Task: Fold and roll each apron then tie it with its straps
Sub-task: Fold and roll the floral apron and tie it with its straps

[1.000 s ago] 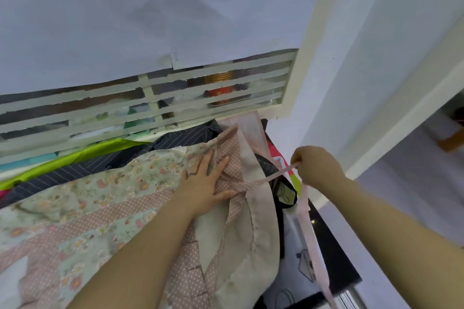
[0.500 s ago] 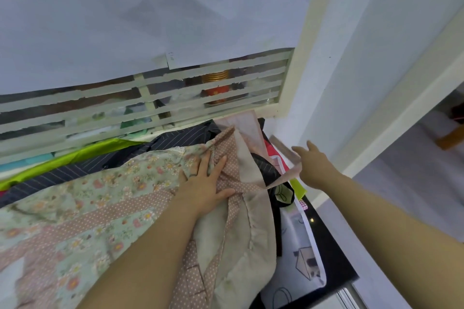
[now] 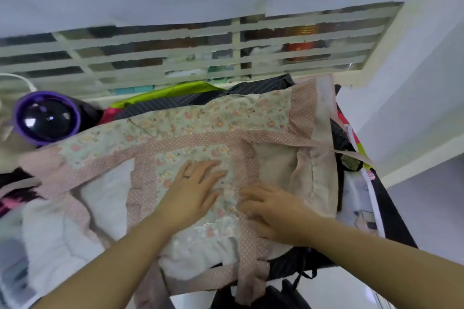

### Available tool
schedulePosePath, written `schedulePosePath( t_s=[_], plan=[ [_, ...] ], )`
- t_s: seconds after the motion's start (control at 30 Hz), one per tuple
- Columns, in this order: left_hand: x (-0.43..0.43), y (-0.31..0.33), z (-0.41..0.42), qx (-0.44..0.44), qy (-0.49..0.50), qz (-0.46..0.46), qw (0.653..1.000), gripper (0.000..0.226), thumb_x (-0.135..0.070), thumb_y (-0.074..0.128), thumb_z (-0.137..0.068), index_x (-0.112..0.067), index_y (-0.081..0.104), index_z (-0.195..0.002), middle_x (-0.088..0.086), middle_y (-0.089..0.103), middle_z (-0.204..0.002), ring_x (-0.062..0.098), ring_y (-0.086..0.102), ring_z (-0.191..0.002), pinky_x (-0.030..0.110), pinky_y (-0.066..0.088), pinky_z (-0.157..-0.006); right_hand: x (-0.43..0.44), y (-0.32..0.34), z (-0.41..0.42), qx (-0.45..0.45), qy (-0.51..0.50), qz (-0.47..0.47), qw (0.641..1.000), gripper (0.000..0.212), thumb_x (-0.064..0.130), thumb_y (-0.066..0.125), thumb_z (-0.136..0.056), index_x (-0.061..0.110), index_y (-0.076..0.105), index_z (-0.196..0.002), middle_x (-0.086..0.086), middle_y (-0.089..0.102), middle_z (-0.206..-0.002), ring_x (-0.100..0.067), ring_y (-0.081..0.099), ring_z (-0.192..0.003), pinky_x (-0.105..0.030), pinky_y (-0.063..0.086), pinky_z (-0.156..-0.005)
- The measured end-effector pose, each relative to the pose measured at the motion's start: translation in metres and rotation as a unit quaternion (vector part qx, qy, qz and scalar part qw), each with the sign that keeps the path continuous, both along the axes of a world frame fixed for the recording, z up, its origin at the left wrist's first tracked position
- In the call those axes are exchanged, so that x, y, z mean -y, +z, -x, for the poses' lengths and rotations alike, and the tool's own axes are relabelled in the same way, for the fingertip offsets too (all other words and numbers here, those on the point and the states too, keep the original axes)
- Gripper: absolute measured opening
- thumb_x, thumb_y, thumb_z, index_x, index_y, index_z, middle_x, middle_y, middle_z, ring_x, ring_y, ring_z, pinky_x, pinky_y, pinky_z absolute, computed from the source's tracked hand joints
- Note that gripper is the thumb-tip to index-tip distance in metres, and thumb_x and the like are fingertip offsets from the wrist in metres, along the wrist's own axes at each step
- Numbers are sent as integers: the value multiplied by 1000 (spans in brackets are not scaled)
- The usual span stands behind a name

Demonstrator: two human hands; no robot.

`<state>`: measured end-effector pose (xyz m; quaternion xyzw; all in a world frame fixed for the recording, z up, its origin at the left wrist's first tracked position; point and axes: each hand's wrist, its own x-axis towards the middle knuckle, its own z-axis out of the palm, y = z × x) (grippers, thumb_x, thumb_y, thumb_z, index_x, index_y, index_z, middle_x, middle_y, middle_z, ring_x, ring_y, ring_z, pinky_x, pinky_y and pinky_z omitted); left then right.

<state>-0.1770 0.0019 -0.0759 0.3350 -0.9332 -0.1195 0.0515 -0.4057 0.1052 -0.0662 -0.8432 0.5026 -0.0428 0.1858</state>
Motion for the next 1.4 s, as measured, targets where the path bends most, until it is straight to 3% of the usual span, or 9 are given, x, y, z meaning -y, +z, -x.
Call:
schedulePosePath(
  t_s=[0.17,0.3,0.5,0.73,0.83,0.97,1.13,1.27,1.4],
  plan=[
    [-46,-39,-92,129,17,16,991,58,-58,22,-99,-29,29,-149,3,33,-153,27,27,-139,52,13,-110,-24,-31,2,-217,47,-18,975,55,57,22,-94,35,40,-141,1,46,-146,-20,50,-129,-46,49,-94],
    [-61,-48,-130,166,25,18,986,75,-74,24,-91,-30,22,-151,5,25,-157,25,14,-143,50,11,-108,-32,-33,4,-254,45,20,966,59,60,11,-97,35,39,-142,1,45,-146,-22,51,-128,-51,51,-87],
    [-71,-36,-155,101,-12,50,994,65,-63,41,-85,-28,43,-140,3,41,-147,24,37,-130,47,25,-108,-27,-25,-13,-126,48,86,987,41,34,81,-68,28,68,-107,3,67,-110,-20,66,-96,-32,57,-70],
    [-74,-29,-153,-38,70,16,997,23,-22,42,-81,-18,64,-88,-1,60,-88,21,59,-75,31,52,-64,-19,-21,-27,-37,-98,119,987,18,-3,61,-63,13,63,-71,-4,56,-68,-26,54,-53,-30,38,-44],
    [-78,-19,-152,-86,211,-19,973,17,-18,51,-87,-13,64,-97,3,56,-97,24,57,-79,28,44,-61,-24,-2,-36,2,-228,111,967,11,1,65,-75,10,62,-81,-6,52,-75,-30,51,-62,-35,43,-53],
    [-86,-14,-145,-56,382,-203,900,51,-26,59,-90,-15,41,-136,10,45,-125,29,54,-102,36,47,-78,-44,-9,-46,43,-383,-153,910,41,39,68,-80,19,38,-100,1,42,-88,-12,45,-66,-19,34,-53],
    [-99,-11,-117,-136,406,-293,855,73,-22,56,-93,-15,13,-150,-1,60,-89,14,55,-71,26,39,-56,-58,-10,-70,302,-484,-225,790,74,18,70,-85,20,26,-144,3,55,-97,-14,59,-77,-25,49,-61],
    [-104,-14,-118,-170,350,-293,873,86,-21,57,-94,-26,-7,-152,-1,42,-147,26,60,-109,28,44,-81,-75,-3,-76,313,-397,-275,818,91,6,68,-86,30,11,-152,12,31,-144,-7,46,-120,-18,46,-81],
    [-99,-17,-129,-140,324,-288,890,86,-14,56,-95,-27,-7,-152,4,44,-147,28,58,-113,23,38,-78,-72,13,-40,225,-378,-319,839,81,-4,63,-83,24,26,-149,4,60,-106,-12,63,-76,-21,46,-59]
  ],
)
